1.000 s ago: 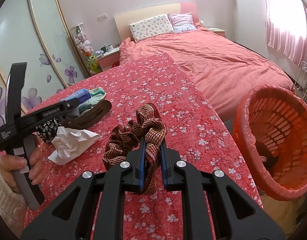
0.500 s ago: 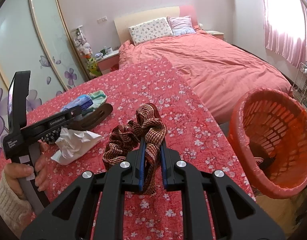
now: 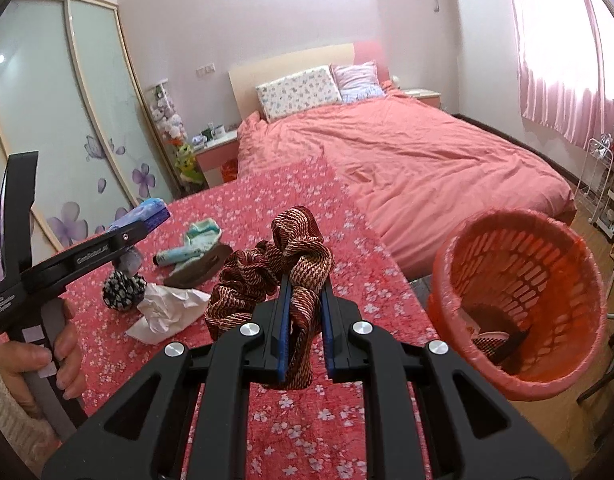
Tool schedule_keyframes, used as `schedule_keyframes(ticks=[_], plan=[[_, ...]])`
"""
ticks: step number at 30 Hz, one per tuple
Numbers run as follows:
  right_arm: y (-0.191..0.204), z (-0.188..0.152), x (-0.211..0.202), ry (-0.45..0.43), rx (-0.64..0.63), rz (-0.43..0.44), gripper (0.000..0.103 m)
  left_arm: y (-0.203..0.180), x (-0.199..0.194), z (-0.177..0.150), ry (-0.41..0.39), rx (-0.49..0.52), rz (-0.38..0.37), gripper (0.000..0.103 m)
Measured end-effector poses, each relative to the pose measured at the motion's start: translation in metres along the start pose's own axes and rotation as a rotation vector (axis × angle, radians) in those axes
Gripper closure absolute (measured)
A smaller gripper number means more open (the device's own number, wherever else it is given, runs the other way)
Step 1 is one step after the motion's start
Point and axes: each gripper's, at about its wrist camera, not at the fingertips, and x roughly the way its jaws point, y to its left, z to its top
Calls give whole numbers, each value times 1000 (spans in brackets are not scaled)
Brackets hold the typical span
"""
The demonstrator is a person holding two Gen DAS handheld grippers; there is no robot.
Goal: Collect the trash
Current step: 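Carry scrunchie and tissue pack over the orange basket and open both tools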
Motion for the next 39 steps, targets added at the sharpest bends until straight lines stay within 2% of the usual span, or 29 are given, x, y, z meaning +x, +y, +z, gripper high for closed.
schedule_keyframes(ticks=[8,17,39], plan=[[-16,5,-23,-53,18,-21,90,-19,-30,3,-21,-1,-57,42],[-36,7,-38,-98,43,-58,90,-56,-51,5,-67,42,-81,42],[-104,7,-60,-179,129,-188,90,-156,-49,-16,-50,127,-259,42]])
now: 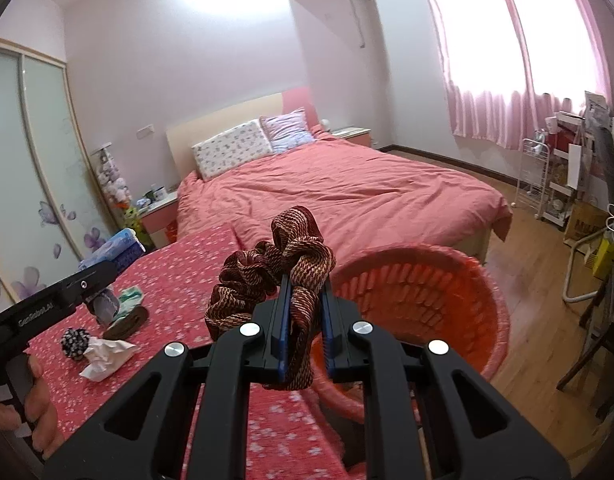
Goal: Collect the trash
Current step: 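Carry scrunchie and tissue pack over the orange basket and open both tools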
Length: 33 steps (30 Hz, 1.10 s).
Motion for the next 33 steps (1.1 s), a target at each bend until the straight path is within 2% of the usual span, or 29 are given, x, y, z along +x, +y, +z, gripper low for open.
schedule_keyframes(ticks=[18,26,29,31,33], plan=[[-60,2,21,-1,103,-105,90,-87,54,-24,74,76,-156,42],[-90,2,37,19,170,-142,89,-118,93,-44,153,88,-207,41],[-97,2,45,41,192,-126,83,-127,109,-53,198,98,-213,39],[-100,1,51,56,205,-115,74,-129,118,-58,217,101,-203,37],[-101,-1,55,72,209,-110,70,-128,126,-61,231,100,-191,35]])
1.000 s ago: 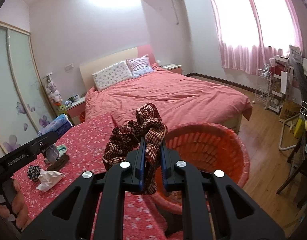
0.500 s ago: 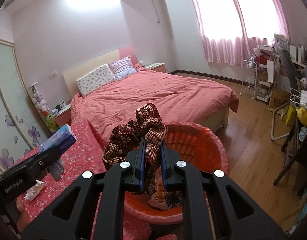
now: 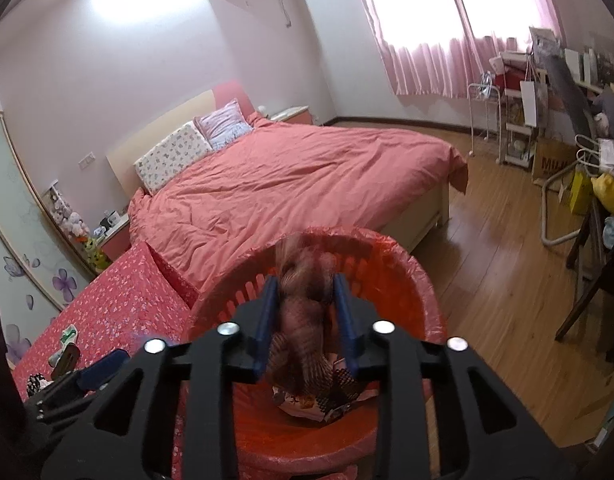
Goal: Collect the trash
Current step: 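Carry scrunchie and tissue pack over the orange basket and open both tools, then move left tool back over the bed while right tool reaches the grey sock on the basket rim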
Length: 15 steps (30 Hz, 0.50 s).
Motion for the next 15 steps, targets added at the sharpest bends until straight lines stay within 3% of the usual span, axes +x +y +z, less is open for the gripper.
schedule_keyframes(ticks=[9,15], plan=[[3,-7,-7,1,-51,-52,57,36,-17,-7,-25,-14,97,31],[18,-8,-16,-16,-115,-60,57,66,-51,-23,-57,6,193,28]])
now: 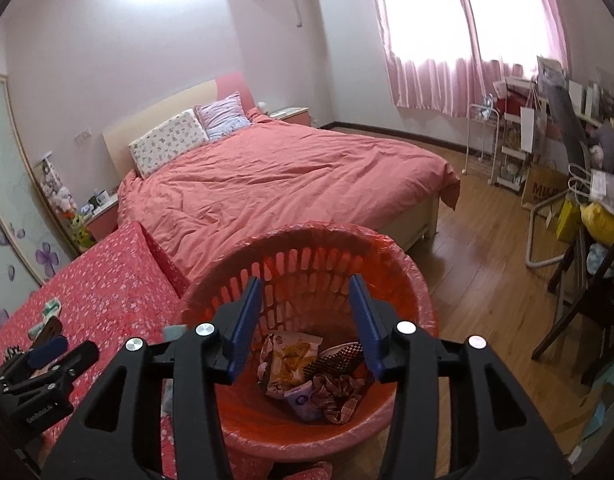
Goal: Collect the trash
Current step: 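Move left tool back over the bed while right tool reaches the grey sock on the basket rim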
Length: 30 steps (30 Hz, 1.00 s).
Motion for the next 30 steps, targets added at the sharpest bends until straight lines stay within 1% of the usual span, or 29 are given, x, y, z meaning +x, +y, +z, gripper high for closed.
schedule_keyframes(ticks=[4,9,13,16,21,24,27,30], plan=[[10,0,-6,-4,-15,10,57,34,-20,-7,-18,-23,55,28],[24,0,-11,-12,-39,24,57,81,-45,-12,-46,-94,108,28],[37,-5,-14,-7,-76,46,57,104,-58,-14,-63,-127,147,28],[45,-9,-14,4,-93,61,57,115,-64,-16,-73,-145,167,28],[56,-15,-17,14,-125,86,57,132,-75,-30,-81,-168,202,28],[64,-18,-21,14,-138,103,57,150,-82,-38,-84,-202,226,28],[74,-22,-23,18,-149,121,57,174,-93,-47,-94,-240,262,28],[84,-26,-23,25,-163,141,57,199,-107,-56,-107,-270,321,28]])
